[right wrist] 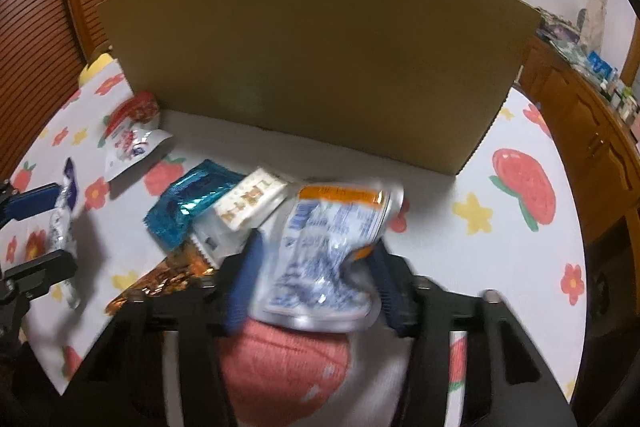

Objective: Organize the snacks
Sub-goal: 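Grasp the white foil pack with the left gripper while the right gripper grasps the silver pack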

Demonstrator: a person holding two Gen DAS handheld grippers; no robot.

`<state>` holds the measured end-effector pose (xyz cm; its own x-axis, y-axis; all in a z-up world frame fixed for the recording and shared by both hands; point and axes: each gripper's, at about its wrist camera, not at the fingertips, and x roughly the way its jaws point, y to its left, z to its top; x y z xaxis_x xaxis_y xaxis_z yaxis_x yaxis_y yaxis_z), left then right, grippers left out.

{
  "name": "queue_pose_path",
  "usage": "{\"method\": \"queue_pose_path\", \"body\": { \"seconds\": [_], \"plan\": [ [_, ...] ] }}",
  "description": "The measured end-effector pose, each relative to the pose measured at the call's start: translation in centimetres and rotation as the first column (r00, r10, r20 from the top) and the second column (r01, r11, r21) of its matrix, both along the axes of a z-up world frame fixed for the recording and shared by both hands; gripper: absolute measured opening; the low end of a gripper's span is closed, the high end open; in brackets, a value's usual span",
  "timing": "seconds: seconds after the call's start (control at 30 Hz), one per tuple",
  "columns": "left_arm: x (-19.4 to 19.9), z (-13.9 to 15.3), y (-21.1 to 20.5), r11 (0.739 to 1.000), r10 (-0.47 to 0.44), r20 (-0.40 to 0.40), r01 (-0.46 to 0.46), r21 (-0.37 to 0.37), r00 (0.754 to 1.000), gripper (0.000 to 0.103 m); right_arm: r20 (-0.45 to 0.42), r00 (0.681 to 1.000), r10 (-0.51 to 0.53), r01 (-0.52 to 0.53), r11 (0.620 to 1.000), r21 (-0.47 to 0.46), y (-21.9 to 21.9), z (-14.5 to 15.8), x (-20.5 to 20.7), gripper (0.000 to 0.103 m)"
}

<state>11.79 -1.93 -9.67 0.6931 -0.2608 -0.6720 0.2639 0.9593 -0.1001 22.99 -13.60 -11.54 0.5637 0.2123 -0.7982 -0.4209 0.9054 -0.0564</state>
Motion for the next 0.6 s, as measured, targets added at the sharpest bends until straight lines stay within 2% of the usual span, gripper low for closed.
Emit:
{"method": "queue_pose_path", "body": {
  "seconds": [0.1, 0.3, 0.6],
  "plan": [
    [0.1, 0.2, 0.1, 1.0, 0.002, 0.002, -0.002, -0.006, 1.0, 0.063, 0.009, 1.0, -0.002, 0.002, 1.0, -0.002, -0.1, 0.4, -0.5, 0.026],
    [0.0, 1.0, 0.3, 1.0, 0.003, 0.024, -0.003, -0.007, 1.0, 0.063, 0.03, 1.0, -0.008, 0.007, 0.999, 0.04, -0.9, 1.2, -1.4, 0.022],
    [0.4, 2.4, 0.9, 1.0, 0.013, 0.056, -0.013, -0.012, 0.998, 0.063, 0.076, 0.997, -0.006, -0.001, 0.996, 0.084, -1.9, 3.1, -3.1, 0.021]
  ]
}}
